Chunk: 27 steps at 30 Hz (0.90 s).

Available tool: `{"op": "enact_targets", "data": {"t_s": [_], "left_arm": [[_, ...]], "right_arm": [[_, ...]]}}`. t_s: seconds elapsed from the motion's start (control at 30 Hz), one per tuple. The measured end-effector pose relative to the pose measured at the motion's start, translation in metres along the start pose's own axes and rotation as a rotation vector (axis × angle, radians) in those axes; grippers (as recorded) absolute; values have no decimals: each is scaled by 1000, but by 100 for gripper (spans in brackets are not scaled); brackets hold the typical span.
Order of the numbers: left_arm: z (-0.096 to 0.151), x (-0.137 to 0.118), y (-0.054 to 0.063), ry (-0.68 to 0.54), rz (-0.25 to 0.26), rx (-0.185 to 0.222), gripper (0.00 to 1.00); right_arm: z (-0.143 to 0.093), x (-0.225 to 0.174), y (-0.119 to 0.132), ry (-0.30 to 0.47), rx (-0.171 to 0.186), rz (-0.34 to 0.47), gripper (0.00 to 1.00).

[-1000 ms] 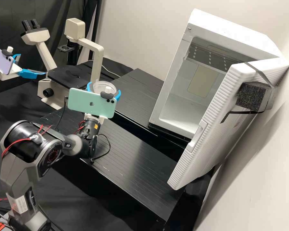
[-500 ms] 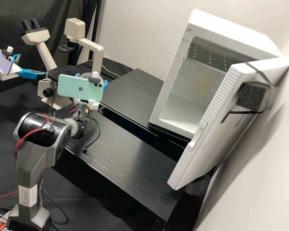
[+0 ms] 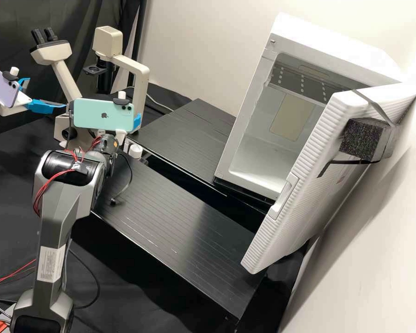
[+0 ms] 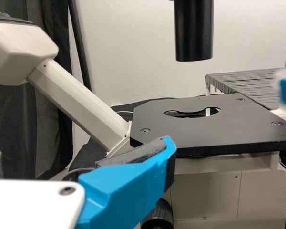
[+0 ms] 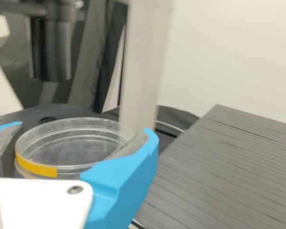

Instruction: Take out the petri dish and place it under the microscope.

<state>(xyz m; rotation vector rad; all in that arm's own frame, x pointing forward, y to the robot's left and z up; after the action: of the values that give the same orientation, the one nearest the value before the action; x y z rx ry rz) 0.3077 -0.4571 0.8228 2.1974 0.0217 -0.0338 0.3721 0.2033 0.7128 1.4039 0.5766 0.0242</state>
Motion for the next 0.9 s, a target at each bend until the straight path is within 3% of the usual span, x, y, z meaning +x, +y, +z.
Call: {"op": "enact_targets", "data": {"t_s": [0.1,0.63,0.9], "left_arm": [[0,0,0,0,0,0,100],[0,0,0,0,0,0,100],[0,0,0,0,0,0,100]], "right_arm": [[-6,10,-3,4,-32,-18,0],[-16,58,-16,-1,-57,-74,0],[-23,72,-16,-27,-20,-95,0]]}}
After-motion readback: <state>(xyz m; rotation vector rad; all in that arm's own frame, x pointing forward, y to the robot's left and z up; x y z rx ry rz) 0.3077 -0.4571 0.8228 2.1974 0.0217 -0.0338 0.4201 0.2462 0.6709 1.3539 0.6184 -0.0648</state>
